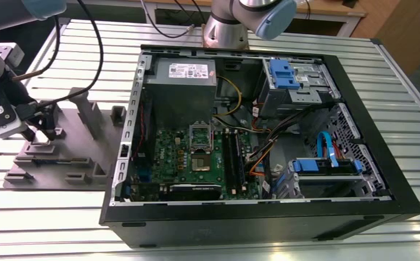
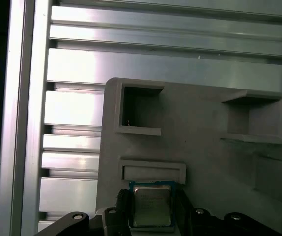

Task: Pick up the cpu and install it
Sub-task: 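Pick up the cpu and move it towards the insertion slot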

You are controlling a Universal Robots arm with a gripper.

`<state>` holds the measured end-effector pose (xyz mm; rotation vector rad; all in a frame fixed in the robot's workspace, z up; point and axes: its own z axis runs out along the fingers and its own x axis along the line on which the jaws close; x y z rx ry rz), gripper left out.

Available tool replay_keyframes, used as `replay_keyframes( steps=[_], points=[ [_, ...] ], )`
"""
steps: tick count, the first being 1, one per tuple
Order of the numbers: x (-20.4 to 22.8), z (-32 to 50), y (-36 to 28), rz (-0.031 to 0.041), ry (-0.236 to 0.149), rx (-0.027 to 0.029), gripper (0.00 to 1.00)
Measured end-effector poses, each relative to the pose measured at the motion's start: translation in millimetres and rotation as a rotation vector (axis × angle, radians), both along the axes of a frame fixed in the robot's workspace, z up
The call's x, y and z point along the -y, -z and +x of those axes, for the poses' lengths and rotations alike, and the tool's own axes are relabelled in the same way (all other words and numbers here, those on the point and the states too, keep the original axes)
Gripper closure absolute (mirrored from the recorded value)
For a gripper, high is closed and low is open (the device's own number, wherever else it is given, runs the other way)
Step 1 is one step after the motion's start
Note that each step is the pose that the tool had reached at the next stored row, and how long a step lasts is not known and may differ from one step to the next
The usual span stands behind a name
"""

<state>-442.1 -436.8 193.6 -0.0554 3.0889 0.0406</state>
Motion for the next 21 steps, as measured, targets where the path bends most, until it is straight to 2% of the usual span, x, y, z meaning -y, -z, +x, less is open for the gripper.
replay_keyframes(
  steps=[9,21],
  points=[
    [0.0,0.0,8.3,0.0,0.0,-0.0002,0.53],
    [0.0,0.0,10.1,0.001,0.0,-0.0004,0.53]
  ],
)
